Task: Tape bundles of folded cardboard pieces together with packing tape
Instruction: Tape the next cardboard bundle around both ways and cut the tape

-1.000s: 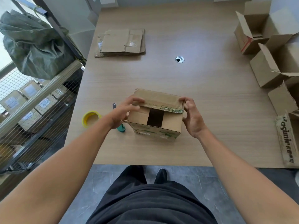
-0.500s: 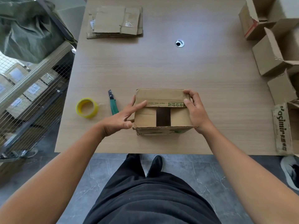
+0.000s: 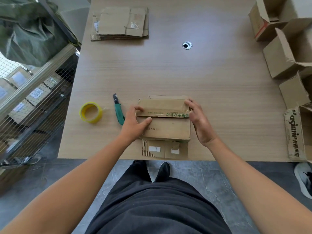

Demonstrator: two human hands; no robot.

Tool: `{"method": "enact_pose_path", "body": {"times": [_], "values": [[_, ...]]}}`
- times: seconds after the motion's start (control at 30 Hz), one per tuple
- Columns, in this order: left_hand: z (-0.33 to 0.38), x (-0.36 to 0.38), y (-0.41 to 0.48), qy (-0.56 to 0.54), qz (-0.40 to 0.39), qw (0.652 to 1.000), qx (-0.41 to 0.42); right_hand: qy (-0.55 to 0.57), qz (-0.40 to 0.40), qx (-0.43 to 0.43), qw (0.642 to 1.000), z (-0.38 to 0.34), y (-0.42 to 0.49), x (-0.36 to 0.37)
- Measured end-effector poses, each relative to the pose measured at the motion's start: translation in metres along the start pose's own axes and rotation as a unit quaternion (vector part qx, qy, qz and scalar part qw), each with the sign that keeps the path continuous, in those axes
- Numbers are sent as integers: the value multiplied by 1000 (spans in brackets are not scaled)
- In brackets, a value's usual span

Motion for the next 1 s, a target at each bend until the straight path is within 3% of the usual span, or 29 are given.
{"method": "enact_pose_path", "body": {"times": [0.07, 0.13, 0.23, 0.3, 0.4, 0.47, 0.57, 0.63, 0.7, 0.8, 0.87, 1.0], "values": [[-10, 8, -2, -8, -20, 999, -29, -146, 28, -8, 989, 19, -1, 4], [-19, 17, -5, 23, -31, 999, 2, -183, 92, 1, 979, 33, -3, 9], [-23, 29, -1, 91, -4, 995, 48, -253, 115, -10, 961, 38, -2, 15], [-18, 33, 9, 113, 21, 992, 41, -400, 135, -54, 905, 30, 11, 16], [-6, 39, 31, 132, 52, 990, 18, -563, 51, -80, 821, 9, 36, 33], [3, 42, 46, 108, 56, 992, 16, -602, -19, -45, 797, 8, 45, 49], [2, 16, 57, 52, 62, 997, 13, -638, -31, -26, 769, 14, 48, 61], [-19, -27, 53, 100, 143, 985, -3, -649, -37, -36, 759, 17, 52, 63], [-55, -76, 43, 200, 205, 955, -73, -655, -35, -44, 753, 18, 55, 66], [-101, -124, 31, 339, 127, 913, -190, -655, -22, -53, 753, 19, 58, 69], [-113, -136, 32, 389, 86, 901, -174, -655, -17, -58, 753, 19, 59, 68], [-79, -129, 44, 373, 124, 918, -60, -629, -10, -60, 775, 14, 60, 65]]}}
Point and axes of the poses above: each hand's wrist, its own y-axis towards the middle knuckle, its own x-axis out of the palm, z = x × y, the point moved 1 cm from there along y, towards the middle knuckle, and after that the axes turned 5 degrees about -y, right-handed, at the moved point
